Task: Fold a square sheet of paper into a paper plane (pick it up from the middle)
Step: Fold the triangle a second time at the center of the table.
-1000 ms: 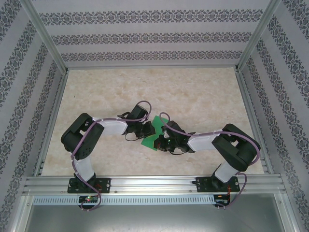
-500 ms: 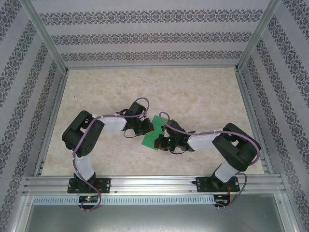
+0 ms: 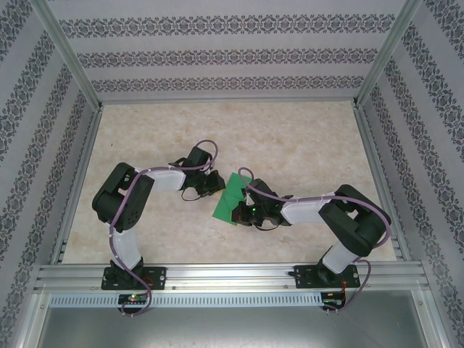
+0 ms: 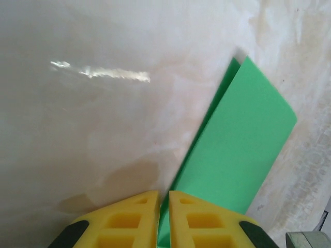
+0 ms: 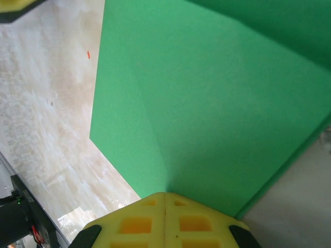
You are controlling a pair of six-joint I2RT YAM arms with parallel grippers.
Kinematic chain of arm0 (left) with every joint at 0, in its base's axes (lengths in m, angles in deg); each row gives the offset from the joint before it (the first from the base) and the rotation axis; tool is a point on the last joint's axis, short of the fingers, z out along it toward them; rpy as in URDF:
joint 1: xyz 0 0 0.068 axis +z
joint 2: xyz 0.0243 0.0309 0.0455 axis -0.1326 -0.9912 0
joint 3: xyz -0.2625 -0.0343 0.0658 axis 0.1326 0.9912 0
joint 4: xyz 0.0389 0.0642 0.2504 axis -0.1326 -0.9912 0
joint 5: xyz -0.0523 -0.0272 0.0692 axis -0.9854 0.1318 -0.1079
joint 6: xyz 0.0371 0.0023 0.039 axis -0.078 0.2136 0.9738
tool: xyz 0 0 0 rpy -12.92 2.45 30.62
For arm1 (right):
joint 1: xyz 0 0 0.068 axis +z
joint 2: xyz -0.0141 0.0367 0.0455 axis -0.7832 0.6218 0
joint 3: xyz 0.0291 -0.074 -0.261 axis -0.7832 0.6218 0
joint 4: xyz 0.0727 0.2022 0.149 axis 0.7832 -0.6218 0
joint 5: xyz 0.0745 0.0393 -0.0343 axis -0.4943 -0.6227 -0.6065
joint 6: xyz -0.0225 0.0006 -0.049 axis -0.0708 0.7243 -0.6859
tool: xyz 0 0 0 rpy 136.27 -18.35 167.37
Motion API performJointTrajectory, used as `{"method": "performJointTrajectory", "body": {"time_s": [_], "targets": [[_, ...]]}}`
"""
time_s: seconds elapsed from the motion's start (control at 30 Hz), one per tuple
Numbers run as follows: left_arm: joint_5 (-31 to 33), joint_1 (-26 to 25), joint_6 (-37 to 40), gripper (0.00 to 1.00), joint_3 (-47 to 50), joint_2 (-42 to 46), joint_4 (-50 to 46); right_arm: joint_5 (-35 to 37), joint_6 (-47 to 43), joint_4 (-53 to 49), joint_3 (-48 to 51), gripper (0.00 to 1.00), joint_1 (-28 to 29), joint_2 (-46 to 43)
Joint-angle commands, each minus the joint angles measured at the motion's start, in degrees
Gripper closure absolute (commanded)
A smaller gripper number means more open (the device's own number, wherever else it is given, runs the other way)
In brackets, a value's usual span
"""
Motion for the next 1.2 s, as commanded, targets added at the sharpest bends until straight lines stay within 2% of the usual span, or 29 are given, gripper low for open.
{"method": "performJointTrajectory", "body": {"time_s": [0.0, 0.13, 0.37, 0.57, 0.77, 0.93, 1.17], "targets": [[4.01, 2.54, 3.15, 0.85, -1.56, 0.51, -3.40, 0.41, -2.55, -9.43, 1.10, 1.00, -0.51, 2.80], [2.63, 3.33, 4.41, 0.83, -1.26, 4.14, -4.17, -0.48, -4.55, -9.86, -0.02, 1.00, -1.15, 3.27], [-5.07, 1.86, 2.98, 0.82, 2.33, 9.75, -0.79, -3.85, -13.57, -13.45, -4.97, 1.00, -2.61, 4.97], [-7.01, -2.31, 1.67, 0.84, 3.21, 8.42, 0.41, -4.60, -16.07, -14.70, -6.21, 1.00, -4.08, 5.09], [-8.64, -4.02, -0.89, 0.84, 4.16, 4.57, 5.25, -5.12, -17.05, -15.00, -6.03, 1.00, -5.58, 5.38], [-7.07, -4.63, -0.90, 0.85, 4.27, 1.64, 5.51, -4.93, -16.72, -14.83, -5.95, 1.00, -5.59, 5.29], [-1.17, -4.59, 1.03, 0.86, 2.85, -0.27, 2.12, -5.16, -16.06, -14.96, -4.98, 1.00, -5.58, 4.49]]}}
